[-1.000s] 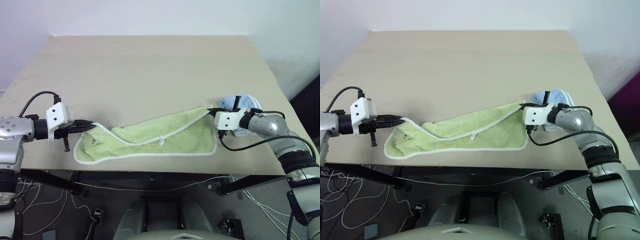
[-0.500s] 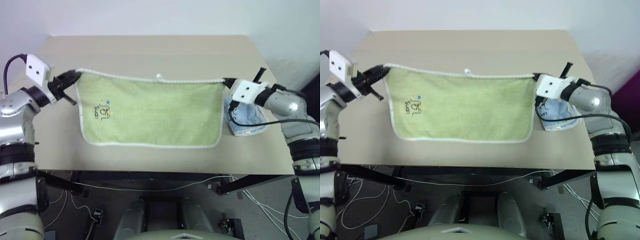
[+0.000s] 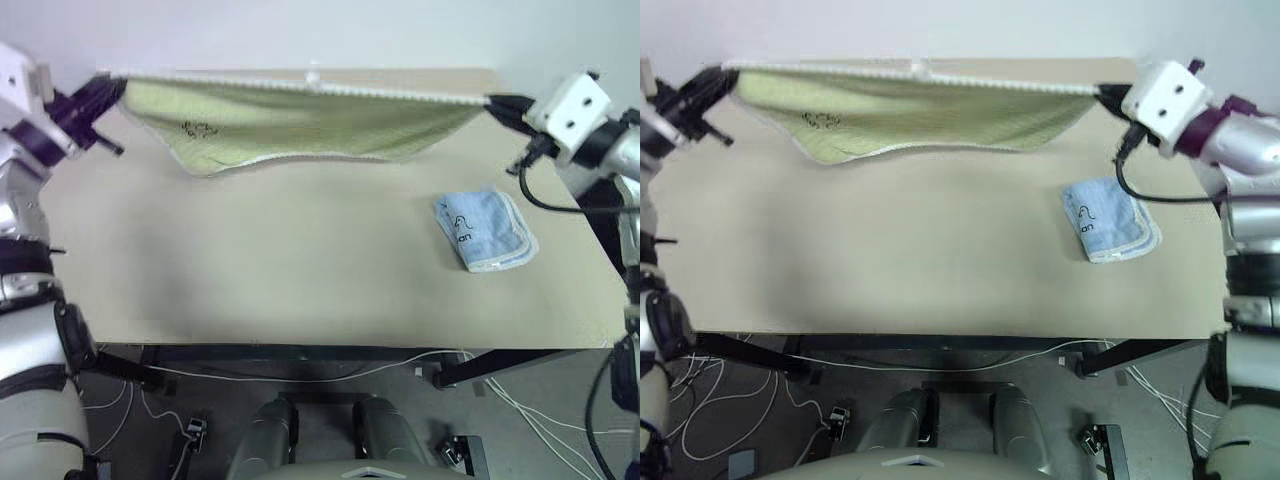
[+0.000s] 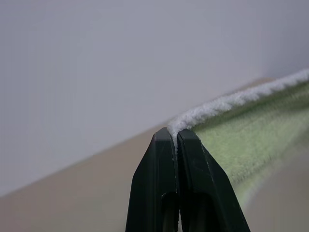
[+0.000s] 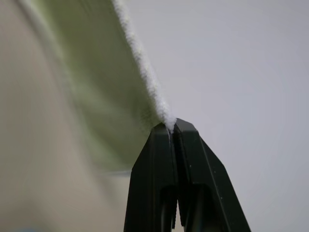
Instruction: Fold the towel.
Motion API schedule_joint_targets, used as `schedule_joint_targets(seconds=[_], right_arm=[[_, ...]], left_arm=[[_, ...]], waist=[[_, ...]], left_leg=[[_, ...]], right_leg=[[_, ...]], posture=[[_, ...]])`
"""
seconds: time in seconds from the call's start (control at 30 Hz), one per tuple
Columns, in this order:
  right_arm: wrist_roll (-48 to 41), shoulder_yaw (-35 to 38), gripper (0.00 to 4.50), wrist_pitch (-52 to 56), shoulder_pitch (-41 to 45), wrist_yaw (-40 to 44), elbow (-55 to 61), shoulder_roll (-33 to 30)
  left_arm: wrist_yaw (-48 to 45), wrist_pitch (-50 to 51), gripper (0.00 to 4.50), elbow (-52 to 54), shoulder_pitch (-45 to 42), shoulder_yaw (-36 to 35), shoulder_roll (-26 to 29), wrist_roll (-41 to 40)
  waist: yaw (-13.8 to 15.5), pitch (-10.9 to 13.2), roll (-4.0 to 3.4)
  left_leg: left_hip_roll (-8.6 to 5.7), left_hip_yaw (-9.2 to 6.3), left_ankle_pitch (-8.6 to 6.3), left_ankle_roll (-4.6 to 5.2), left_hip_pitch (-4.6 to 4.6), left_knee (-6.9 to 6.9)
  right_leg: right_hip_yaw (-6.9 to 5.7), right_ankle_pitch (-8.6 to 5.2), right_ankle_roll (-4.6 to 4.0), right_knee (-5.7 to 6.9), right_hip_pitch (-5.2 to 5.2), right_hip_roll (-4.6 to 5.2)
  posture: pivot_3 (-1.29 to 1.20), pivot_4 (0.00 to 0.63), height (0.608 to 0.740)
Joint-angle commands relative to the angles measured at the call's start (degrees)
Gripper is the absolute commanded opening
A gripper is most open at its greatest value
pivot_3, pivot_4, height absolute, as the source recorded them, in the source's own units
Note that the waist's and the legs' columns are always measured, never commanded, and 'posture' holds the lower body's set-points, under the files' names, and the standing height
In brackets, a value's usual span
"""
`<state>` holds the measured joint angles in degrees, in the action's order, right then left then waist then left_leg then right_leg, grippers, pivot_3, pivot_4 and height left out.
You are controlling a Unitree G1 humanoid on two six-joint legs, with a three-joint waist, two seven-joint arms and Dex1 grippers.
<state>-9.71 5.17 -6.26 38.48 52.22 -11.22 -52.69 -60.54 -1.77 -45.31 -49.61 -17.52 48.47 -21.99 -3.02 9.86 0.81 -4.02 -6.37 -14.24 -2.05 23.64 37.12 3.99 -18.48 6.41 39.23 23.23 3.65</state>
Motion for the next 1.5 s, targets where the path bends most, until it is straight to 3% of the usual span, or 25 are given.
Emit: schedule_joint_targets(seconds=[0.03,0.23,0.5,0.7,0.9,1.07,1.27,1.5], right_arm=[[-9.48,4.34,0.05,9.25,-9.84,5.34,14.25,-2.43],[-15.62,6.02,0.05,20.72,-28.19,9.99,28.90,-5.27],[-17.75,6.62,0.05,25.80,-35.00,14.91,32.28,-8.10],[-10.10,-0.03,0.05,21.60,-23.33,10.73,22.62,-3.55],[3.27,-9.90,0.05,13.49,-7.99,5.72,2.60,3.55],[10.78,-14.12,0.05,6.16,3.06,1.49,-14.97,8.65],[16.13,-15.94,0.05,-1.45,10.08,-2.88,-29.26,12.09],[19.10,-16.68,0.05,-7.73,13.72,-5.46,-37.30,14.22]], left_arm=[[-5.74,0.92,0.00,6.26,8.81,-2.94,3.99,-2.12],[-12.43,12.00,0.00,20.85,25.49,-4.65,6.96,-7.36],[-13.81,14.85,0.00,23.32,30.95,-3.22,9.95,-5.52],[-7.04,6.61,0.00,14.46,21.20,2.52,6.99,2.92],[4.41,-4.75,0.00,-4.32,5.01,11.23,1.41,15.77],[10.61,-10.38,0.00,-15.53,-2.74,16.23,-1.52,22.85],[15.46,-14.19,0.00,-22.14,-6.76,19.79,-4.85,27.88],[15.34,-14.74,0.00,-24.65,-6.35,22.05,-5.19,31.55]], waist=[[-0.04,0.00,0.00],[0.81,0.00,0.01],[1.20,0.00,0.01],[1.15,-0.01,0.04],[1.24,-0.02,0.07],[0.41,-0.02,0.08],[0.37,-0.02,0.08],[0.34,-0.02,0.08]], left_leg=[[0.01,-0.01,0.00,0.00,-0.01,-0.01],[0.04,-0.02,-0.02,0.02,-0.01,0.02],[0.02,-0.02,-0.04,0.05,-0.18,-0.04],[0.03,-0.03,-0.04,0.05,-0.25,-0.02],[-0.07,-0.01,-0.04,0.04,-0.19,0.02],[-0.09,0.05,-0.02,0.03,0.18,0.02],[-0.07,0.05,0.01,0.00,0.18,0.03],[-0.08,0.05,0.01,-0.01,0.19,0.04]], right_leg=[[0.00,0.00,0.00,-0.01,-0.01,0.03],[0.03,0.00,-0.01,-0.03,-0.08,0.09],[0.01,0.00,-0.01,-0.16,-0.29,0.15],[-0.04,0.01,-0.01,-0.16,-0.34,0.14],[-0.07,0.02,0.01,-0.11,-0.25,0.07],[-0.05,0.02,0.01,-0.03,0.20,0.05],[-0.03,0.02,0.01,0.04,0.22,0.01],[-0.03,0.02,0.01,0.05,0.23,0.01]], posture=[[0.00,0.150,0.740],[0.00,0.150,0.740],[0.00,0.150,0.740],[0.00,0.150,0.740],[0.00,0.150,0.740],[0.00,0.150,0.740],[0.00,0.150,0.740],[0.00,0.150,0.740]])
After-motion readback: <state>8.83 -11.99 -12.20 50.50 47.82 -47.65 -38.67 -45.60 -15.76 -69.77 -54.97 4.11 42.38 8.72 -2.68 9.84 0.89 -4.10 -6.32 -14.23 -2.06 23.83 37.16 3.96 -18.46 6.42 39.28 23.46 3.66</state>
